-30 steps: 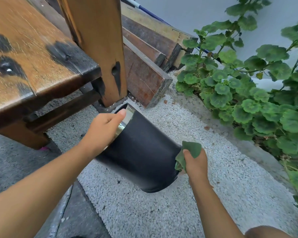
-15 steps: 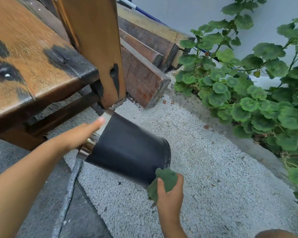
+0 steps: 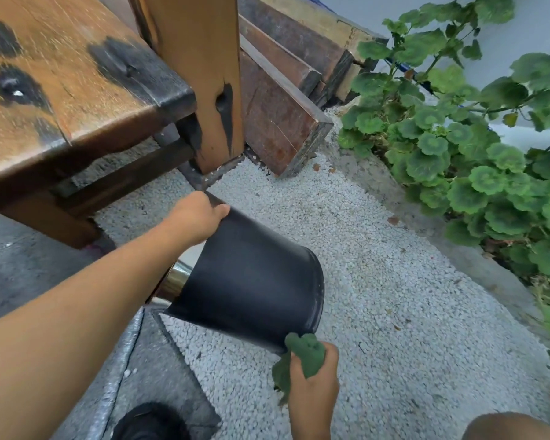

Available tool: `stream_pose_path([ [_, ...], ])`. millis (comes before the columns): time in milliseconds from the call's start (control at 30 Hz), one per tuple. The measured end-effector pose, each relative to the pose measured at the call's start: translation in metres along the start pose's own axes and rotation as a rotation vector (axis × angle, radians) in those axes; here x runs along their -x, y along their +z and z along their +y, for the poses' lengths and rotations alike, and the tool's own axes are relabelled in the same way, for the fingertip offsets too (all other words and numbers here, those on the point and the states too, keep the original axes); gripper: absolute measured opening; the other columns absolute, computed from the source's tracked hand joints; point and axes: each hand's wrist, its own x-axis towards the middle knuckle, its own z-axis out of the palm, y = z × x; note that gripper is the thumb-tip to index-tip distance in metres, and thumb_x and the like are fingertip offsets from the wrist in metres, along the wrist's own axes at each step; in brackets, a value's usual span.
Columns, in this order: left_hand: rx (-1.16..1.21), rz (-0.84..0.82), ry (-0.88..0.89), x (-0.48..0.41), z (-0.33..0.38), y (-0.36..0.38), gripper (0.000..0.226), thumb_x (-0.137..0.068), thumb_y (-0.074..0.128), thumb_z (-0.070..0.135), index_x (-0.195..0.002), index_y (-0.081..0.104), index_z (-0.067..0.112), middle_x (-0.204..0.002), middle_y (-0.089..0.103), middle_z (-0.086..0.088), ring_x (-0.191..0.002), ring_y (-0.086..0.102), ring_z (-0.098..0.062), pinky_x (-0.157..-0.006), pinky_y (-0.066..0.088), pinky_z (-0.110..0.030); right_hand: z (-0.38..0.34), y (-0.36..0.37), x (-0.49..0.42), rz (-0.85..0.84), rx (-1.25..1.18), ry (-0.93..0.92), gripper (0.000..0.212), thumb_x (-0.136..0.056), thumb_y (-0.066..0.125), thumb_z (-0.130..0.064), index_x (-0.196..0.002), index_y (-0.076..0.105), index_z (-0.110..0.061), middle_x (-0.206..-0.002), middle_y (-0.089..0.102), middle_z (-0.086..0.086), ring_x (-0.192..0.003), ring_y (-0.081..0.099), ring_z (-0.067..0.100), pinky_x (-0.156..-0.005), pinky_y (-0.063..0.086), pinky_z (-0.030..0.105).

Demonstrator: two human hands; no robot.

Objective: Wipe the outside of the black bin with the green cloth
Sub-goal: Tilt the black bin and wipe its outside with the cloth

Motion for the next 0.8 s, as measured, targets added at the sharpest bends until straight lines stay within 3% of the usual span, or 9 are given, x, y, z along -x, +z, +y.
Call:
stream_pose_path([
  [100,-0.087,0.013,0.043,0.000,-0.005,-0.003,0.042,-0.096,0.056,0.044,-0.090,0.050,0.003,-0.089,0.055,-0.015,-0.080,0.049,-0.031,-0.067,0.036,-0.034,-0.011,-0.003,-0.013,0.036,-0.043,-0.042,0.032,-0.089,0.075,-0.022,-0.097,0.056,-0.046,-0.083,0.073,-0.021,-0.069,0.068,-0.007,-0.045,0.050,0.011],
  [233,-0.088,0.012,0.121,0.005,-0.009,0.001,0.042,-0.096,0.055,0.045,-0.088,0.047,0.004,-0.086,0.055,-0.011,-0.079,0.049,-0.027,-0.062,0.035,-0.034,-0.034,-0.007,-0.057,0.009,0.029,-0.075,0.022,-0.093,0.071,-0.018,-0.098,0.054,-0.031,-0.084,0.069,-0.004,-0.069,0.067,-0.006,-0.048,0.048,0.008],
  [300,-0.063,0.029,0.123,0.008,-0.006,0.005,0.045,-0.097,0.055,0.043,-0.074,0.044,0.006,-0.075,0.054,-0.008,-0.071,0.049,-0.025,-0.053,0.031,-0.033,-0.042,-0.009,-0.074,-0.010,0.074,-0.071,0.019,-0.094,0.070,-0.020,-0.103,0.054,-0.026,-0.086,0.068,-0.004,-0.065,0.067,0.003,-0.046,0.046,0.010],
  [367,-0.058,0.042,0.127,0.011,-0.004,0.009,0.045,-0.097,0.055,0.042,-0.068,0.038,0.012,-0.068,0.048,-0.006,-0.071,0.050,-0.029,-0.055,0.032,-0.035,-0.045,-0.010,-0.084,-0.012,0.098,-0.056,0.018,-0.095,0.069,-0.023,-0.104,0.054,-0.025,-0.088,0.068,-0.004,-0.072,0.066,0.005,-0.051,0.045,0.013],
  [633,-0.054,0.048,0.177,0.018,0.001,0.017,0.043,-0.096,0.055,0.044,-0.070,0.038,0.015,-0.069,0.050,-0.005,-0.063,0.046,-0.020,-0.054,0.032,-0.035,-0.070,-0.005,-0.139,-0.071,0.268,-0.050,0.017,-0.093,0.070,-0.025,-0.102,0.055,-0.021,-0.088,0.067,-0.002,-0.069,0.062,0.006,-0.049,0.040,0.019],
  [733,-0.052,0.043,0.198,0.021,-0.002,0.017,0.043,-0.096,0.055,0.044,-0.069,0.037,0.016,-0.069,0.049,-0.004,-0.063,0.046,-0.020,-0.053,0.030,-0.035,-0.092,0.004,-0.176,-0.176,0.428,-0.038,0.026,-0.093,0.068,-0.024,-0.113,0.061,-0.009,-0.095,0.069,0.008,-0.072,0.063,0.015,-0.051,0.038,0.022],
  [800,-0.050,0.036,0.211,0.022,-0.006,0.015,0.043,-0.096,0.055,0.044,-0.070,0.037,0.014,-0.069,0.049,-0.005,-0.065,0.048,-0.023,-0.054,0.031,-0.035,-0.102,0.014,-0.193,-0.212,0.478,-0.037,0.031,-0.091,0.068,-0.022,-0.117,0.061,-0.005,-0.104,0.070,0.014,-0.083,0.067,0.026,-0.059,0.048,0.027],
])
